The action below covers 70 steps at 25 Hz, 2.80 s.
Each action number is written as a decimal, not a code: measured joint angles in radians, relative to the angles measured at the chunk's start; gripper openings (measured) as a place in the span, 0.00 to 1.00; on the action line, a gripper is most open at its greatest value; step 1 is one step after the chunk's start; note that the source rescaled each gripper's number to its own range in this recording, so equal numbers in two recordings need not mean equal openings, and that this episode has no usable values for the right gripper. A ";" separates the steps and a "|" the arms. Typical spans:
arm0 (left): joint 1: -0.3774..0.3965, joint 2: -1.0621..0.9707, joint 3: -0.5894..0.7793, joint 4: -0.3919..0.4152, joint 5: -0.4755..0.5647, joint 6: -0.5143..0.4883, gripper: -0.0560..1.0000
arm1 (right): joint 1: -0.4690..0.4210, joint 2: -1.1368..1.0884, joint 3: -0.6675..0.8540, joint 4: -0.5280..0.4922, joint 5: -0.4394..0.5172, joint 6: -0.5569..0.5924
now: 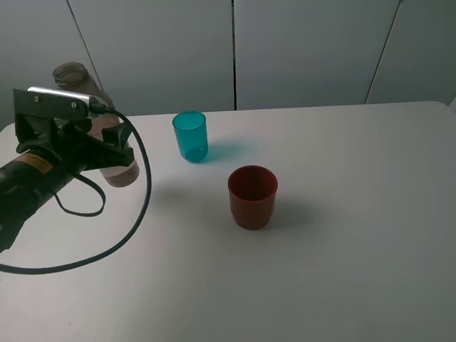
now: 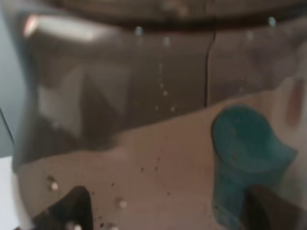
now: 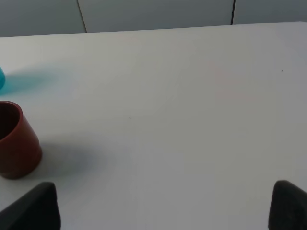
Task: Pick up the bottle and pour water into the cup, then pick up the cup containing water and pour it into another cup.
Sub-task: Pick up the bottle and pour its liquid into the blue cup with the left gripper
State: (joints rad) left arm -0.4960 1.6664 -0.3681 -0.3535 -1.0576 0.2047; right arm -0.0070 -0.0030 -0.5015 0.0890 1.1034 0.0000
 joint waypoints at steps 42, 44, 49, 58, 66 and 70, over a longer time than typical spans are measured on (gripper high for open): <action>0.347 0.169 -0.669 1.268 0.908 -0.303 0.07 | 0.000 0.000 0.000 0.000 0.000 0.000; 0.347 0.189 -0.678 1.274 0.891 -0.294 0.07 | 0.000 0.000 0.000 0.000 0.000 0.000; 0.345 0.230 -0.715 1.354 0.898 -0.274 0.07 | 0.000 0.000 0.000 0.000 0.000 -0.006; 0.315 0.266 -0.759 1.484 0.915 -0.222 0.07 | 0.000 0.000 0.000 0.000 -0.002 0.000; 0.308 0.300 -0.803 1.491 0.923 -0.159 0.07 | 0.000 0.000 0.000 0.000 -0.002 0.000; 0.306 0.301 -0.829 1.491 0.923 -0.107 0.07 | 0.000 0.000 0.000 0.000 -0.002 0.000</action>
State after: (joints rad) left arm -0.1896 1.9672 -1.1972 1.1380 -0.1343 0.0978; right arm -0.0070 -0.0030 -0.5015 0.0890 1.1014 0.0000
